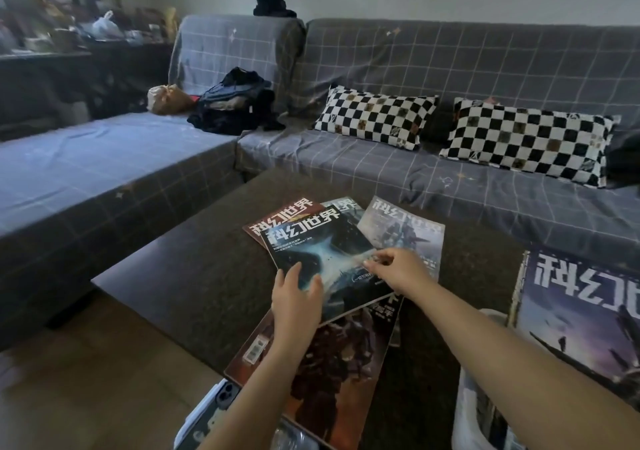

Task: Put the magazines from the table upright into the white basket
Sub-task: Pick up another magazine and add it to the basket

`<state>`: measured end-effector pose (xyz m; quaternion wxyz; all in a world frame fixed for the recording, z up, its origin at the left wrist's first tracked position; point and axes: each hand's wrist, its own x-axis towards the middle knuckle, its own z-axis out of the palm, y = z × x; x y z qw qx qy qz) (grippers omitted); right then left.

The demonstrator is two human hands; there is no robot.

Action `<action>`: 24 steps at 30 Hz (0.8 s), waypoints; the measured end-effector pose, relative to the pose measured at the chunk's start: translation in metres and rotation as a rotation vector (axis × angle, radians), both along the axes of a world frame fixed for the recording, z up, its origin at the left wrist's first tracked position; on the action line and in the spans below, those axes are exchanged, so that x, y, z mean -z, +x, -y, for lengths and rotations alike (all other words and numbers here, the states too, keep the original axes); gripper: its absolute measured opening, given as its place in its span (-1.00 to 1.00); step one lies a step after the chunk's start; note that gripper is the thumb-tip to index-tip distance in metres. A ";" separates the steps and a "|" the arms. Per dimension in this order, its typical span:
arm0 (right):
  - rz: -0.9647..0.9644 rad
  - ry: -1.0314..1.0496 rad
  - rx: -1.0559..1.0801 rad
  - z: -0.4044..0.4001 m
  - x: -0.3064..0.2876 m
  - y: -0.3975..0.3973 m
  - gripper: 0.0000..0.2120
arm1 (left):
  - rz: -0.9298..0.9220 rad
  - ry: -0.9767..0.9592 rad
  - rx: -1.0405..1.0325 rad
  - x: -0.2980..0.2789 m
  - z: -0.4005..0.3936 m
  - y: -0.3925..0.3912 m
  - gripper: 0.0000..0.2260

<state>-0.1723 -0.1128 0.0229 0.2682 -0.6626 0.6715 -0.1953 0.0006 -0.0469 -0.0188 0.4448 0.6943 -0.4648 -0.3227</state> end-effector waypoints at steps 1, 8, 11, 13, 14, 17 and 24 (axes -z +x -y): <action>-0.006 0.003 0.012 0.003 0.000 0.000 -0.62 | -0.001 0.004 -0.015 0.000 0.003 0.001 -0.51; -0.023 0.106 0.094 0.009 0.003 -0.001 -0.66 | -0.157 0.075 -0.183 -0.003 0.026 0.015 -0.52; -0.010 0.135 0.150 0.007 0.001 -0.003 -0.69 | -0.280 0.043 -0.183 0.001 0.020 0.015 -0.65; 0.000 0.154 0.173 0.005 0.001 -0.005 -0.68 | -0.409 0.064 -0.144 0.004 0.015 0.019 -0.72; 0.032 0.168 0.188 0.004 0.001 -0.008 -0.68 | -0.485 0.086 -0.122 0.004 0.012 0.020 -0.71; 0.228 0.214 0.237 -0.003 -0.004 -0.012 -0.72 | -0.564 0.063 -0.075 0.000 -0.003 0.018 -0.62; 0.567 0.226 0.177 -0.046 -0.047 -0.023 -0.92 | -0.577 -0.187 -0.023 -0.030 -0.039 0.018 -0.67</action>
